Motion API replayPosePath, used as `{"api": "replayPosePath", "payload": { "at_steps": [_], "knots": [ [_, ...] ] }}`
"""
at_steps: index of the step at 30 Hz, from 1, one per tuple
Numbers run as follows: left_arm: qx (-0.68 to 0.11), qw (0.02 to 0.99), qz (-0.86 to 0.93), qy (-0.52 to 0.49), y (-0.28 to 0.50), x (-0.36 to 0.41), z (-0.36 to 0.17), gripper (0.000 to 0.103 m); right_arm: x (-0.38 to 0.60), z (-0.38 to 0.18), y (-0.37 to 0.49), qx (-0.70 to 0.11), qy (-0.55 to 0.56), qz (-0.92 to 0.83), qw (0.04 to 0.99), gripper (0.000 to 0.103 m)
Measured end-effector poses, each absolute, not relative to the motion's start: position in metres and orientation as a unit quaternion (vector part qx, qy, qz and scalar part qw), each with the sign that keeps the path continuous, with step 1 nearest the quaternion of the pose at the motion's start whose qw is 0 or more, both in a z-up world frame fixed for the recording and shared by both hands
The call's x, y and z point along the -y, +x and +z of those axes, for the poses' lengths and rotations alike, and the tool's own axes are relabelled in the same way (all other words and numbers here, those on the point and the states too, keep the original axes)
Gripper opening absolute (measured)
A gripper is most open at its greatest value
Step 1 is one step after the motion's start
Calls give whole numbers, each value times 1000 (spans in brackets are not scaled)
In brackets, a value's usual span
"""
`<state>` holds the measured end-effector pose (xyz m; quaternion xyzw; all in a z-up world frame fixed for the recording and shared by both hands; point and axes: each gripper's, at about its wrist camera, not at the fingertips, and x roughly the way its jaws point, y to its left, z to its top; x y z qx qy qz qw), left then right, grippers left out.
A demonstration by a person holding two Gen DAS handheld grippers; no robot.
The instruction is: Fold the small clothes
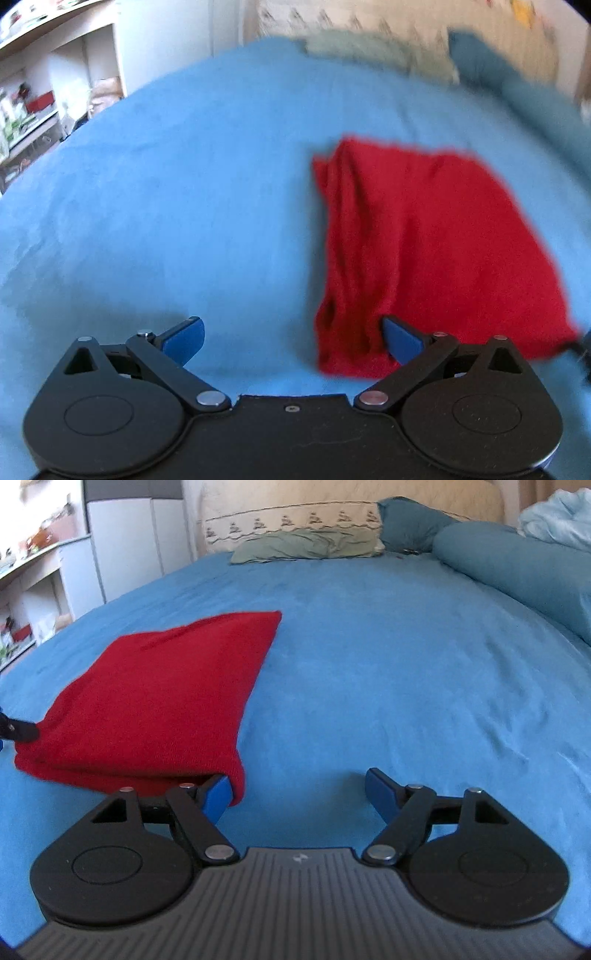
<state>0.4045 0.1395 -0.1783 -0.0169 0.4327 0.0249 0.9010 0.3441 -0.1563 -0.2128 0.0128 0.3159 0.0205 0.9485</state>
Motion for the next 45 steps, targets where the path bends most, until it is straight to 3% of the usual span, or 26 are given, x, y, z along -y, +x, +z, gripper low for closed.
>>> {"api": "replayPosePath", "payload": {
  "at_steps": [10,16,18,22,26,34,38,43,44,45],
  "knots": [
    [-450,892,31,38,399,-129,-181,103,171,-208,347,-328,6,64,942,92],
    [-399,911,21,102,387,-115,-119,103,198,-162,333,-317,38,105,942,96],
    [-392,915,-1,93,398,-116,-96,103,208,-143,339,-313,60,114,941,103],
    [-427,902,-66,0,446,-132,-79,103,223,-110,366,-318,117,134,931,103],
    [-451,883,-92,-86,486,-145,-101,103,224,-105,413,-367,159,118,909,103],
    [-489,867,-72,-68,516,-139,-160,85,192,-155,465,-421,177,135,879,103],
    [-485,861,-82,-131,526,-153,-171,83,180,-177,476,-439,180,153,867,103],
    [-481,858,-87,-160,536,-157,-177,78,169,-188,486,-445,186,167,860,83],
    [-481,856,-88,-167,536,-157,-177,71,168,-189,489,-447,191,171,857,76],
    [-482,853,-93,-179,537,-157,-178,53,166,-190,490,-450,198,175,853,67]
  ]
}}
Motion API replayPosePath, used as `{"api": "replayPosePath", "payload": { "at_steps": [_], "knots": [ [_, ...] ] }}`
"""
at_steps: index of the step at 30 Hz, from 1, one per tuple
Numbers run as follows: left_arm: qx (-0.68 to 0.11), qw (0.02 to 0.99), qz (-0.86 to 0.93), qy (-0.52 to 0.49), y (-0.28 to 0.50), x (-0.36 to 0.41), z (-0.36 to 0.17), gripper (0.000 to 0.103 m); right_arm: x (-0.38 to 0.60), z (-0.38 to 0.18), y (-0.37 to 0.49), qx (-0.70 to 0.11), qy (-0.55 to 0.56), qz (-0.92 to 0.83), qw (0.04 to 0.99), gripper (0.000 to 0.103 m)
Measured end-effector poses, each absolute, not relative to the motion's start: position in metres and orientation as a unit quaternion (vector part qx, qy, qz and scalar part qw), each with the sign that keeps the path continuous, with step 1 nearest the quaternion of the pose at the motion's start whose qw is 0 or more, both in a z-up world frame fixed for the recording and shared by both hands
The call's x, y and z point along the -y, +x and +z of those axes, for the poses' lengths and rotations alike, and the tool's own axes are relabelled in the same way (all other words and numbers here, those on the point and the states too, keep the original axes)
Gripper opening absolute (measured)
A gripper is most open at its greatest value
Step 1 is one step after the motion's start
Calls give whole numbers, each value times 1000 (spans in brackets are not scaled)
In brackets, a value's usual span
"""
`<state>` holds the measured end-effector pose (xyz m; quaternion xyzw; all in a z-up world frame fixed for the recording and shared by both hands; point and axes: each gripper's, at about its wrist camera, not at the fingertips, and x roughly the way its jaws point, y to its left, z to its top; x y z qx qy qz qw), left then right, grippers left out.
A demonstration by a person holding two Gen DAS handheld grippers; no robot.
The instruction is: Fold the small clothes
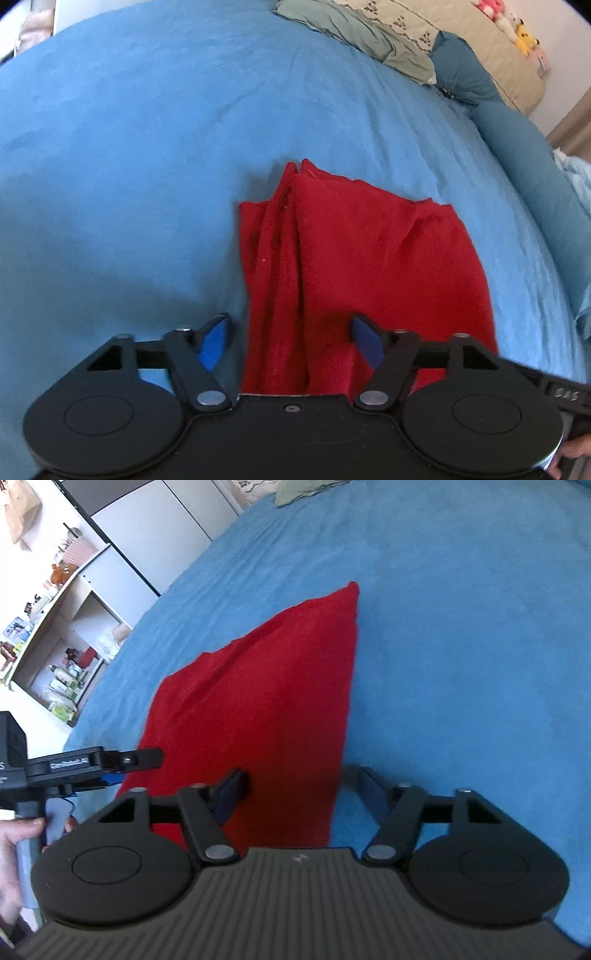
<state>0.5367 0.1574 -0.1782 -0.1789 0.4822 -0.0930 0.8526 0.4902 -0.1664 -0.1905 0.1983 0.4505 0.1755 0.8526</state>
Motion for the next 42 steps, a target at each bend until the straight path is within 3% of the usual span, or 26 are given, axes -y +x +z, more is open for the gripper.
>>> {"api": "replayPosePath", "payload": {
  "at_steps": [1,3,8,15,21,25,30,35,38,40,42],
  "knots": [
    [-484,847,-102,-196,538,-158,-179,45,162,-191,492,-452,200,173,852,64],
    [-484,843,-98,-213,537,-157,-178,33,158,-186,490,-442,189,175,859,47],
    [-465,862,-90,-180,521,-142,-154,22,148,-159,477,-403,159,178,884,40],
    [-434,882,-126,-133,467,-101,-93,21,173,-100,423,-363,150,214,894,39],
    [-429,878,-168,-130,388,-49,-71,21,234,-71,343,-369,156,207,892,39],
    [-437,874,-183,-107,343,-2,-90,21,270,-87,289,-396,142,175,890,39],
    [-457,876,-143,-61,322,31,-137,21,297,-153,259,-452,133,128,873,41],
    [-446,885,-133,-28,309,36,-150,22,306,-169,249,-428,162,130,879,43],
    [-441,889,-125,-16,307,42,-145,28,296,-160,247,-426,126,134,886,50],
    [-425,898,-114,17,302,52,-138,47,296,-152,243,-423,114,137,889,63],
    [-409,906,-97,52,295,49,-133,80,300,-145,235,-400,102,134,901,78]
  ]
}}
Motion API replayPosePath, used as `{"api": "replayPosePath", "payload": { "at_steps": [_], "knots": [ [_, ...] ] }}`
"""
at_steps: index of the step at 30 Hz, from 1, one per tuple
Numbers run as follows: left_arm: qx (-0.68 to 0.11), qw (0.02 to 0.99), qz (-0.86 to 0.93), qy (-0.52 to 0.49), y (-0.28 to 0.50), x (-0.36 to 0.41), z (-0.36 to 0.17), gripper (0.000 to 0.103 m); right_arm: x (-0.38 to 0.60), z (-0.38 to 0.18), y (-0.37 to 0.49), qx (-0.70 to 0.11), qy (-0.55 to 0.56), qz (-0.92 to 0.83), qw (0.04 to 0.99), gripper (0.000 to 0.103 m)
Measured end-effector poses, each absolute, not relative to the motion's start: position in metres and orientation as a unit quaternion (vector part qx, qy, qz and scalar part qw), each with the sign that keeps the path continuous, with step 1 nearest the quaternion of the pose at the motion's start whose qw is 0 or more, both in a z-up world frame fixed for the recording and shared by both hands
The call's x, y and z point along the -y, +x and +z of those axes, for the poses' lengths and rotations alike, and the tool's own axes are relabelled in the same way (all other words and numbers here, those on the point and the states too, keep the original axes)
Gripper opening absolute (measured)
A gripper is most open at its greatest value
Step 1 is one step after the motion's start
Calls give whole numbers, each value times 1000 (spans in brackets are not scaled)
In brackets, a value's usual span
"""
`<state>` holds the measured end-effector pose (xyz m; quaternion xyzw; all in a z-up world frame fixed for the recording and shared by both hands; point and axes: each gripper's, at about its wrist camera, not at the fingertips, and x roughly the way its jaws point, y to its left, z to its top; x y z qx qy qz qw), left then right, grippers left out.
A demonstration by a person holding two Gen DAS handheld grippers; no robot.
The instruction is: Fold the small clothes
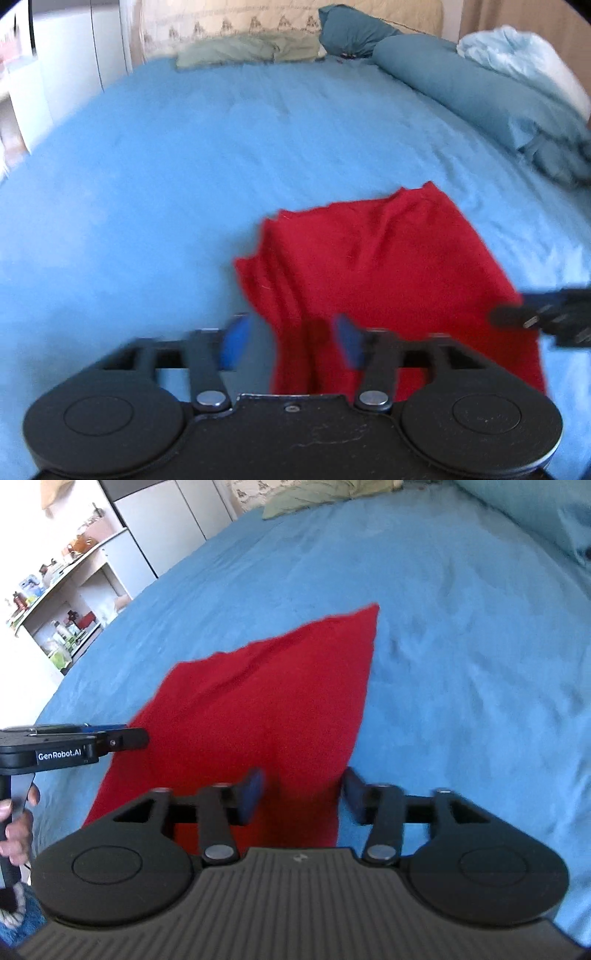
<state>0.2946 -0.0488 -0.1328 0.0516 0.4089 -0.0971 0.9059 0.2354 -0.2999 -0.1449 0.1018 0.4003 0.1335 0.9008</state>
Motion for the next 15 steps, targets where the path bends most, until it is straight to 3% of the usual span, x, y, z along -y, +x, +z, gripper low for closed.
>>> {"api": "replayPosePath", "payload": {
  "at_steps": [2,15],
  "knots": [
    [-405,908,-90,62,291,44,-134,83,304,-139,229,-379,87,117,914,84],
    [-444,891,-85,36,295,33,-168,83,327,-179,238,-395,106,52,911,86]
  ]
}}
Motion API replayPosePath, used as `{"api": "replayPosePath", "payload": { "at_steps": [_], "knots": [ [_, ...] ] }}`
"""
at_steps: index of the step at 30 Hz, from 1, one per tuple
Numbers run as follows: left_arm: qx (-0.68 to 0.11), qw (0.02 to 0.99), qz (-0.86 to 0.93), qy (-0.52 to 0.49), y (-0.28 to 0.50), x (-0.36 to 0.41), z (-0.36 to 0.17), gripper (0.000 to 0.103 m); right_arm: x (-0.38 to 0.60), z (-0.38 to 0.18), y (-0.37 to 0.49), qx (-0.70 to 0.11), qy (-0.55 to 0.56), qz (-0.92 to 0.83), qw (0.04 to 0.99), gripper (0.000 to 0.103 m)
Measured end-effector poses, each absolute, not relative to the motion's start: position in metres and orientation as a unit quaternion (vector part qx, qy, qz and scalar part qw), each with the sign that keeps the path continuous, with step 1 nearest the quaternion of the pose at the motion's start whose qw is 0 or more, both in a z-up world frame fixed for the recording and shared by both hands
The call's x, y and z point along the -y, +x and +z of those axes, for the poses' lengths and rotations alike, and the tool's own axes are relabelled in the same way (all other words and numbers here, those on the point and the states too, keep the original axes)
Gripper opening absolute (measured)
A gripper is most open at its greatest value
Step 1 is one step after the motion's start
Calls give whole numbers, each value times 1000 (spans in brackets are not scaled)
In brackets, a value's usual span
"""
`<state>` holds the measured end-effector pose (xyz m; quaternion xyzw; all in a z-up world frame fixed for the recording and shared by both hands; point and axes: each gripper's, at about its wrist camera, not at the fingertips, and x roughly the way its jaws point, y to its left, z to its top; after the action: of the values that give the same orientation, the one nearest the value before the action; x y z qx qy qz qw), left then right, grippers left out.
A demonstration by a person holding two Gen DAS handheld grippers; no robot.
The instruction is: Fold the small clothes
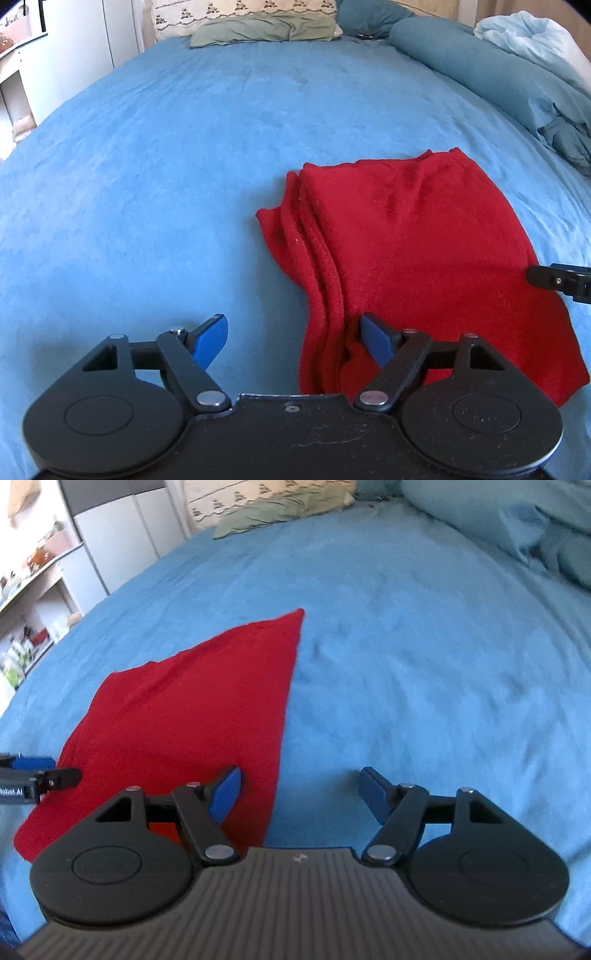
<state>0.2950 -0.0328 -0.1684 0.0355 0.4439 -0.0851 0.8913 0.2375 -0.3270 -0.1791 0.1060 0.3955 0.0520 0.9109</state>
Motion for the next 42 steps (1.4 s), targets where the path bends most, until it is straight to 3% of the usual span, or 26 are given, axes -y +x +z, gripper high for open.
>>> {"api": "replayPosePath", "payload": {
  "at_steps": [3,8,10,11,13,22,32,42],
  "knots": [
    [-442,893,-79,37,290,32,-159,77,324,-167,232,-386,96,53,916,85],
    [-407,910,-72,37,266,29,-111,78,323,-109,203,-344,103,61,931,87],
    [-385,920,-67,39,249,26,-82,82,321,-79,186,-329,102,59,937,94],
    [-375,924,-63,42,240,26,-69,88,320,-62,175,-321,102,55,940,102],
    [-349,934,-57,49,218,24,-39,101,317,-33,155,-302,100,46,947,103],
    [-291,955,-18,53,105,15,50,103,281,60,40,-272,43,2,961,103],
    [-308,949,0,60,23,16,27,103,244,52,-43,-313,13,-34,949,103],
    [-306,950,-13,67,3,24,15,103,235,24,-66,-345,13,-47,937,103]
  ]
}}
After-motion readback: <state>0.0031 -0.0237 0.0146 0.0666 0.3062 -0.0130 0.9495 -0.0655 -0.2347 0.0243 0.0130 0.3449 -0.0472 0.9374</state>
